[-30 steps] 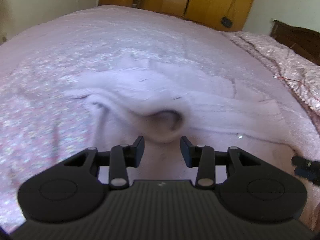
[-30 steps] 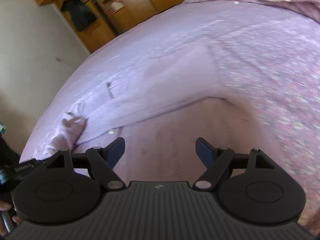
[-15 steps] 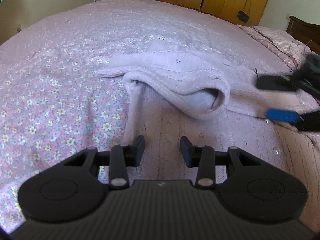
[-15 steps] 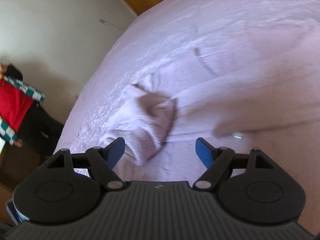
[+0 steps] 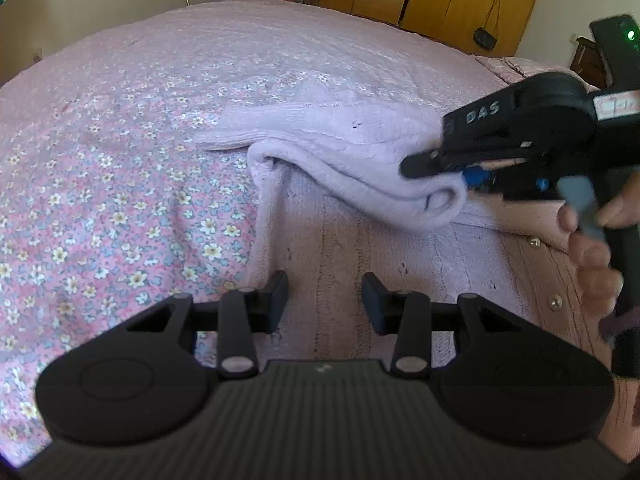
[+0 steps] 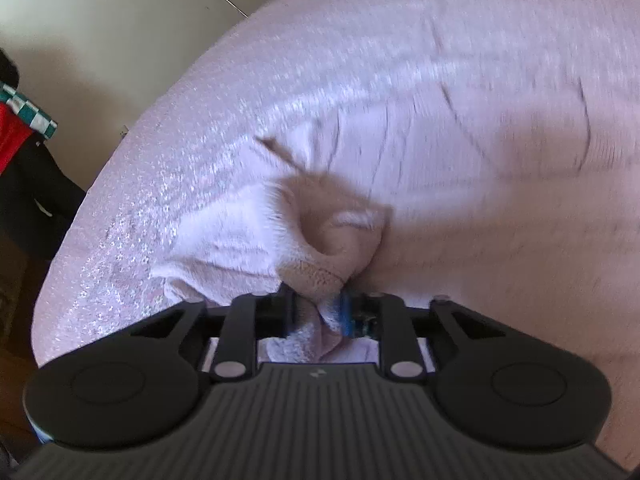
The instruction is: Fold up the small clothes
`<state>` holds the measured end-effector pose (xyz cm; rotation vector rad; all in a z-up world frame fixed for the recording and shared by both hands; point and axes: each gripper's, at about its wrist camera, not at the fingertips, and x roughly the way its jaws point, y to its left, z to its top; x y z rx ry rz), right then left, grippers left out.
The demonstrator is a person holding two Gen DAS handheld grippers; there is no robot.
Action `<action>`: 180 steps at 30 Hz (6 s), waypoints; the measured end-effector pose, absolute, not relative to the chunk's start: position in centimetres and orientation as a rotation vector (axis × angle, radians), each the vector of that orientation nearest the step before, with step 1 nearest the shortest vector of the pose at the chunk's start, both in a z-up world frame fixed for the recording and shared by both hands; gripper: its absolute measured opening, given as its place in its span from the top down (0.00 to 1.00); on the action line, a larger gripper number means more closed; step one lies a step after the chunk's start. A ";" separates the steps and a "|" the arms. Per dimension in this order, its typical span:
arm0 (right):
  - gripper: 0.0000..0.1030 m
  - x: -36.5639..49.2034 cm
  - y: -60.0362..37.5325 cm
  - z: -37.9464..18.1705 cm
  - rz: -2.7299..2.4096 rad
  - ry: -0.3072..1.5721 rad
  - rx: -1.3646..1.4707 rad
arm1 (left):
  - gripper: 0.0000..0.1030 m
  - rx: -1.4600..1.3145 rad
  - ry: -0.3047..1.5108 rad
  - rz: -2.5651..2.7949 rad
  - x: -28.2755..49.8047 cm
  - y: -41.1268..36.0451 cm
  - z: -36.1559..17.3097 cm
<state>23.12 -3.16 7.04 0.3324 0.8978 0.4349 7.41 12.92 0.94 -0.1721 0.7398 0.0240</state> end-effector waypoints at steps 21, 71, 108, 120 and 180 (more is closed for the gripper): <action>0.46 22.1 -11.3 6.0 0.236 0.785 0.228 | 0.58 -0.237 0.732 0.018 7.3 14.1 0.9; 0.92 17.5 -21.9 11.1 0.082 0.530 0.123 | 0.58 -0.139 0.782 0.042 8.4 13.2 1.1; 0.16 -2.9 -20.2 5.7 0.238 0.698 0.256 | 0.52 0.022 0.800 -0.098 -1.6 9.3 3.9; 0.08 -8.4 -13.0 2.8 0.285 0.744 -0.237 | 0.32 0.043 0.805 -0.151 -6.1 9.0 2.8; 0.09 -4.6 -11.8 -0.2 0.152 0.668 -0.254 | 0.27 0.419 0.679 -0.203 -4.5 3.0 -1.9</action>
